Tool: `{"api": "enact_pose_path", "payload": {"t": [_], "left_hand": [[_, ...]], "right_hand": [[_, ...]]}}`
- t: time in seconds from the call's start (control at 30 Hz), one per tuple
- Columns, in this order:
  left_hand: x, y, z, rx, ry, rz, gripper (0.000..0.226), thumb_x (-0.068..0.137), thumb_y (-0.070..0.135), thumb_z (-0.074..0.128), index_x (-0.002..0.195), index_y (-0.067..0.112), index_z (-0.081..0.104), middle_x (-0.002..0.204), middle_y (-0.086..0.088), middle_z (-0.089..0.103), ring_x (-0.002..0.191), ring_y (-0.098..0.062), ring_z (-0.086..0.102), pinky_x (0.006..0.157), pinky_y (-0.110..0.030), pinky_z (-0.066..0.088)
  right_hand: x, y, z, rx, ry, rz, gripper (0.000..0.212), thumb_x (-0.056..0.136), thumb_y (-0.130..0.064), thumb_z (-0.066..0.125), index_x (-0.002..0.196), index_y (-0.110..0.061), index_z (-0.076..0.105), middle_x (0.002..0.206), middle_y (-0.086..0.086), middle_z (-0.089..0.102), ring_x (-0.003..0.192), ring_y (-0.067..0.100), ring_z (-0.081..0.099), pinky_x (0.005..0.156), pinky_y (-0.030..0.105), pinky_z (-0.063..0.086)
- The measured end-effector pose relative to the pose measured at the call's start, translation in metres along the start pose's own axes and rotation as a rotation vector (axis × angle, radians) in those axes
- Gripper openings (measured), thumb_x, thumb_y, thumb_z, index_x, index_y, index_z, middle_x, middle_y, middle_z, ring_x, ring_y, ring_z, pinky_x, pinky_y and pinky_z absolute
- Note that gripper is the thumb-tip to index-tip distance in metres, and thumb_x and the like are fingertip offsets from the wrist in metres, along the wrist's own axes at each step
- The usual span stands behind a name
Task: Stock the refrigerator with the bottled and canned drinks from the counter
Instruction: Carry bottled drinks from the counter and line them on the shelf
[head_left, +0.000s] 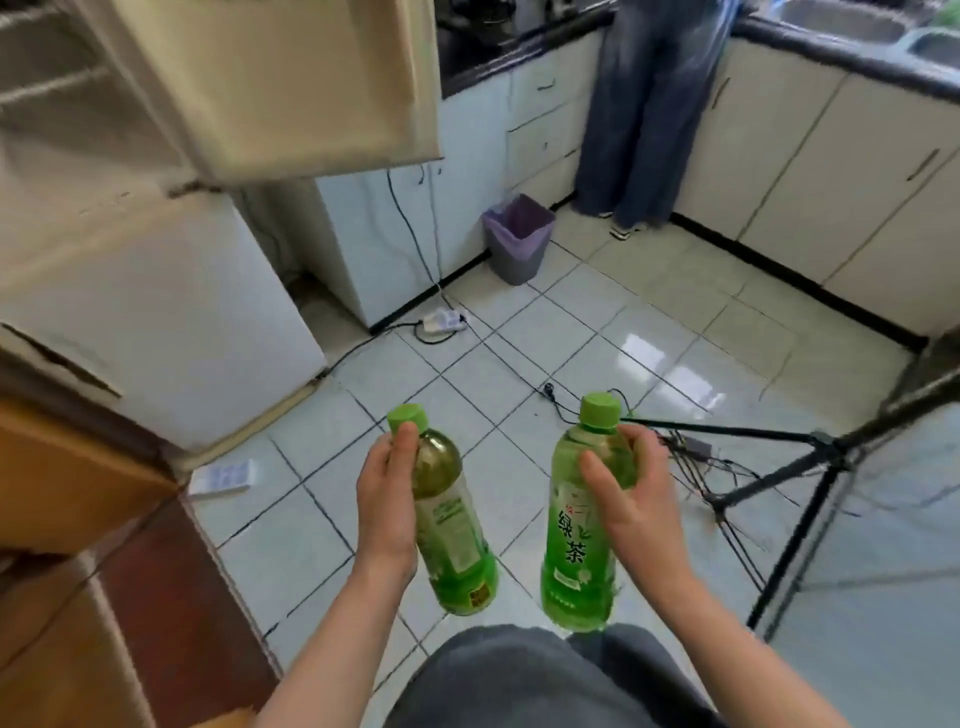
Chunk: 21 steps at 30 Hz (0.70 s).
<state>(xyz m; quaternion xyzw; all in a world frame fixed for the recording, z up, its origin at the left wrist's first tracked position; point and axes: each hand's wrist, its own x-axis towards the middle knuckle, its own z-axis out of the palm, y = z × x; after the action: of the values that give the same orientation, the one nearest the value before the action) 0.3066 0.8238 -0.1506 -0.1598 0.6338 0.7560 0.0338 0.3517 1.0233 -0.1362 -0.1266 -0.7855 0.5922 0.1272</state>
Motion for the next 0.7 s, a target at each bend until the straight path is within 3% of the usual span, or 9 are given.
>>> {"api": "enact_pose_path", "payload": {"t": [0.13, 0.3, 0.47, 0.7], "left_hand": [[0.038, 0.026, -0.064, -0.116, 0.257, 0.037, 0.024, 0.073, 0.059, 0.061, 0.068, 0.036, 0.067, 0.070, 0.012, 0.063, 0.066, -0.004, 0.060, 0.069, -0.029, 0.047], [0.080, 0.030, -0.123, -0.176, 0.480, 0.015, 0.027, 0.071, 0.063, 0.065, 0.072, 0.036, 0.068, 0.076, 0.008, 0.065, 0.074, -0.009, 0.062, 0.071, -0.031, 0.048], [0.155, 0.047, -0.155, -0.225, 0.592, 0.023, 0.046, 0.065, 0.064, 0.061, 0.092, 0.027, 0.066, 0.085, 0.008, 0.071, 0.080, -0.009, 0.067, 0.070, -0.028, 0.049], [0.290, 0.127, -0.183, -0.049, 0.567, 0.142, 0.045, 0.076, 0.064, 0.060, 0.087, 0.021, 0.061, 0.069, 0.012, 0.063, 0.067, -0.003, 0.062, 0.062, -0.021, 0.048]], "right_hand": [[0.046, -0.027, 0.084, -0.029, -0.218, -0.070, 0.045, 0.063, -0.058, 0.058, 0.099, -0.033, 0.050, 0.094, 0.000, 0.060, 0.083, 0.011, 0.061, 0.069, 0.022, 0.049], [0.098, -0.036, 0.180, -0.014, -0.386, -0.113, 0.036, 0.065, -0.055, 0.059, 0.096, -0.038, 0.051, 0.085, -0.018, 0.060, 0.076, -0.002, 0.059, 0.066, 0.012, 0.047], [0.169, -0.051, 0.267, 0.038, -0.510, -0.152, 0.049, 0.064, -0.055, 0.060, 0.103, -0.025, 0.054, 0.090, -0.008, 0.061, 0.080, 0.007, 0.061, 0.072, 0.028, 0.050], [0.284, -0.105, 0.375, 0.103, -0.542, -0.246, 0.038, 0.064, -0.052, 0.060, 0.095, -0.032, 0.054, 0.087, -0.021, 0.061, 0.076, -0.001, 0.060, 0.063, 0.007, 0.044]]}}
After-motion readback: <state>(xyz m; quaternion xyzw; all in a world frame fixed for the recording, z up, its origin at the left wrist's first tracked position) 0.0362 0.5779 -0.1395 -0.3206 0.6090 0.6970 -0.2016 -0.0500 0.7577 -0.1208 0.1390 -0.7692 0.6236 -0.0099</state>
